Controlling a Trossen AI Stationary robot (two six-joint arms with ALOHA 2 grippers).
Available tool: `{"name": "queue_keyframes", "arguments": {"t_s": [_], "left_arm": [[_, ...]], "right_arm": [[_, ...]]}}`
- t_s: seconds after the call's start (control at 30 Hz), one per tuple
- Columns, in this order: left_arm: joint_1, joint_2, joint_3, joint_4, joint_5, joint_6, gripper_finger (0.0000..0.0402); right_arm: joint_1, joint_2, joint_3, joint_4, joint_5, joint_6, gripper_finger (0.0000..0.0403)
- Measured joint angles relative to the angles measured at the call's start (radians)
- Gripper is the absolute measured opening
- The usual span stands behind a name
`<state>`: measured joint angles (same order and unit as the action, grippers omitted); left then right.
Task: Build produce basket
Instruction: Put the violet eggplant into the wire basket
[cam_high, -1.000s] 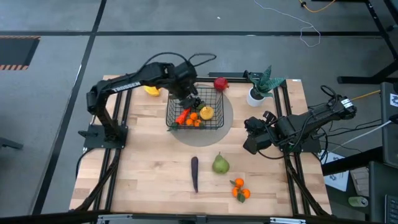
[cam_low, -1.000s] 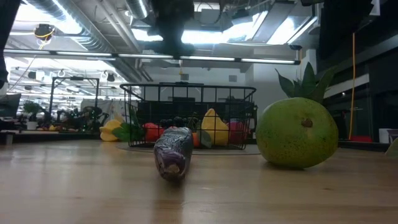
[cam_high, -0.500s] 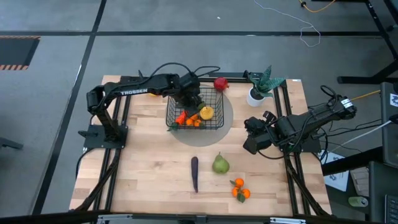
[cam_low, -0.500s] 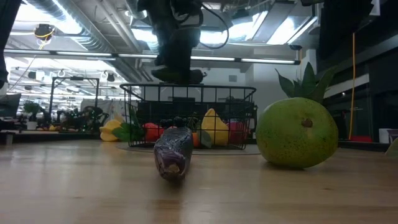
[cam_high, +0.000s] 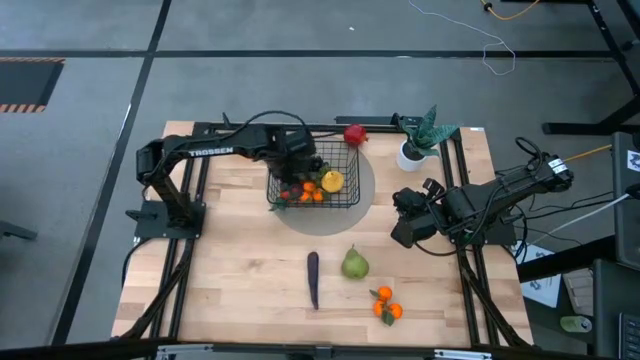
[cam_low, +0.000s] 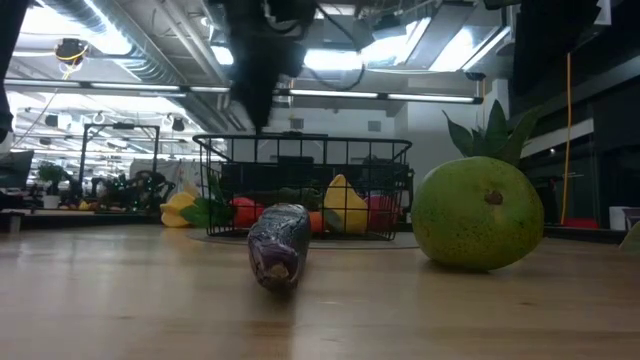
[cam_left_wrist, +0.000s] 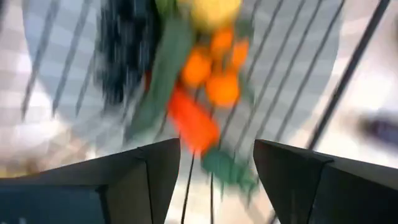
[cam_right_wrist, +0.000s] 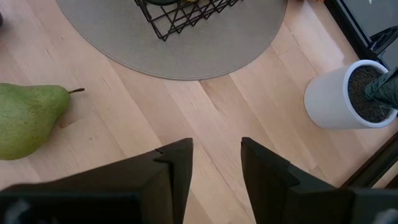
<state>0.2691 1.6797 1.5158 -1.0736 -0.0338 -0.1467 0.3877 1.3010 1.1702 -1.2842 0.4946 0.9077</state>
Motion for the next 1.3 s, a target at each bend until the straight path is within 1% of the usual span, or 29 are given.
{"name": "queue_keyframes", "arguments": {"t_s": [0.1,0.27,0.37,0.47,0.57,0.7,0.77,0.93,1.07,1.13,1.23,1.3], "left_arm": [[-0.022,-0.023,0.000,-0.136,-0.003,0.000,0.0191],[-0.078,-0.096,0.000,-0.259,-0.002,-0.050,0.0191],[-0.119,-0.152,0.000,-0.290,-0.007,-0.109,0.0191],[-0.182,-0.212,0.001,-0.306,-0.006,-0.213,0.0191],[-0.271,-0.255,0.002,-0.302,-0.001,-0.351,0.0191],[-0.407,-0.278,0.001,-0.280,-0.005,-0.478,0.0192],[-0.480,-0.275,0.001,-0.251,-0.019,-0.508,0.0193],[-0.653,-0.224,0.000,-0.186,-0.104,-0.531,0.0192],[-0.754,-0.160,0.000,-0.149,-0.183,-0.532,0.0191],[-0.789,-0.119,0.000,-0.147,-0.212,-0.531,0.0191],[-0.813,-0.056,0.000,-0.152,-0.256,-0.519,0.0191],[-0.817,-0.017,0.000,-0.158,-0.257,-0.517,0.0191]], "right_arm": [[0.000,0.000,0.000,0.000,0.000,0.000,0.0126],[0.000,0.000,0.000,0.006,0.000,0.019,0.0126],[0.000,0.000,0.000,0.013,0.000,0.032,0.0126],[0.000,0.000,0.000,0.027,0.000,0.033,0.0126],[0.000,0.000,0.000,0.042,0.000,0.034,0.0126],[0.000,0.000,0.000,0.053,0.001,0.032,0.0126],[0.000,0.001,0.000,0.057,0.001,0.032,0.0126],[0.000,0.016,0.000,0.064,0.002,0.031,0.0126],[0.000,0.038,0.000,0.064,0.002,0.031,0.0126],[0.000,0.049,0.000,0.063,0.002,0.029,0.0126],[0.000,0.064,0.000,0.063,0.002,0.028,0.0126],[0.000,0.072,0.000,0.063,0.001,0.027,0.0126]]}}
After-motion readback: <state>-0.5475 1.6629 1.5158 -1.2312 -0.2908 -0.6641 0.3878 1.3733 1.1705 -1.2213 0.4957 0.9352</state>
